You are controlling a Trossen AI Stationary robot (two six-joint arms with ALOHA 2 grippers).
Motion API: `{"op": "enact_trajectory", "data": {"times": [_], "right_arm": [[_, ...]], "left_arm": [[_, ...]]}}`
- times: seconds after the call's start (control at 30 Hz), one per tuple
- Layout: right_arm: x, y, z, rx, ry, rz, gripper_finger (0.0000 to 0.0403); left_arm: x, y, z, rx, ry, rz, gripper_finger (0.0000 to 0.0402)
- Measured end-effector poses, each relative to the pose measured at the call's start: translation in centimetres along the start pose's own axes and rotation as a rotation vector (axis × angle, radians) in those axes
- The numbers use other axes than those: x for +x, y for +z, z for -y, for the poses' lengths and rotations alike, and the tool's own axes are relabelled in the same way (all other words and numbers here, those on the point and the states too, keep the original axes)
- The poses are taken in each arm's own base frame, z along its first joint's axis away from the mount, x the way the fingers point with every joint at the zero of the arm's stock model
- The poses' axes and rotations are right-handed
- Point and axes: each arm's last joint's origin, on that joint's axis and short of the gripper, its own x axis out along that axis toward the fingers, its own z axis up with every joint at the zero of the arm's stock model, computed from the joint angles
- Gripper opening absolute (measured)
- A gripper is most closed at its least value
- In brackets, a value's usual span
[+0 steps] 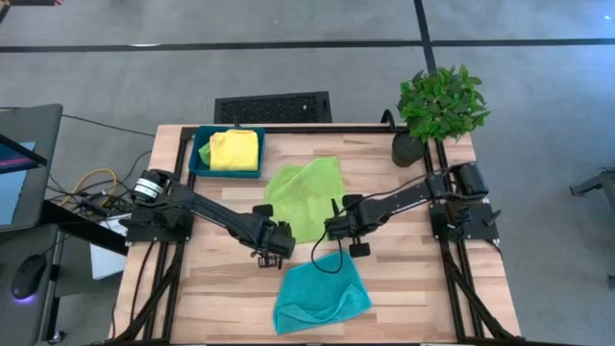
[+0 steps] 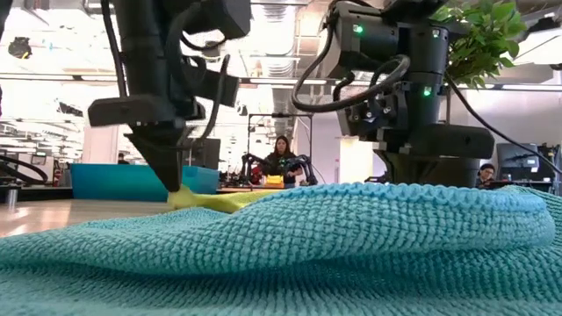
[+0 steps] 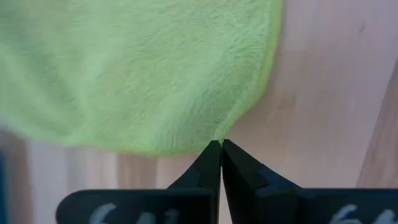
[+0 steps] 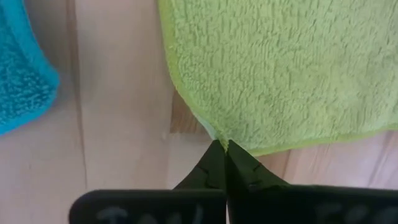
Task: Fold microfiber towels
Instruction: Fold the light green towel
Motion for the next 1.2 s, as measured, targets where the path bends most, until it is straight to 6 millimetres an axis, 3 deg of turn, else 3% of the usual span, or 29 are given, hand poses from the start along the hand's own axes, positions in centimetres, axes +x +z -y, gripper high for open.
{"op": "enact_trajectory", "data": {"times": [0.13, 0.33, 0.77, 0.93, 1.2], "right_arm": [[-0.4, -0.3, -0.5, 0.025, -0.001, -0.025, 0.0012], [-2.8, 0.2, -1.1, 0.039, -0.070, 0.036, 0.0005], [-8.3, -0.9, 1.4, 0.207, -0.280, 0.218, 0.0005], [-8.3, -0.9, 3.2, 0.278, -0.317, 0.225, 0.0009], [-5.8, -0.4, 7.2, 0.348, -0.404, 0.153, 0.0008]], "left_arm": [[-1.8, -0.5, 0.4, -0.035, 0.054, 0.015, 0.0000], [-3.9, -1.0, 0.4, -0.105, 0.045, 0.081, 0.0000], [-4.0, -0.8, -1.2, -0.240, 0.256, 0.165, 0.0000], [-3.6, -0.8, -3.1, -0.322, 0.353, 0.134, 0.0000], [-2.5, -0.6, -6.4, -0.466, 0.434, 0.074, 0.0000]]}}
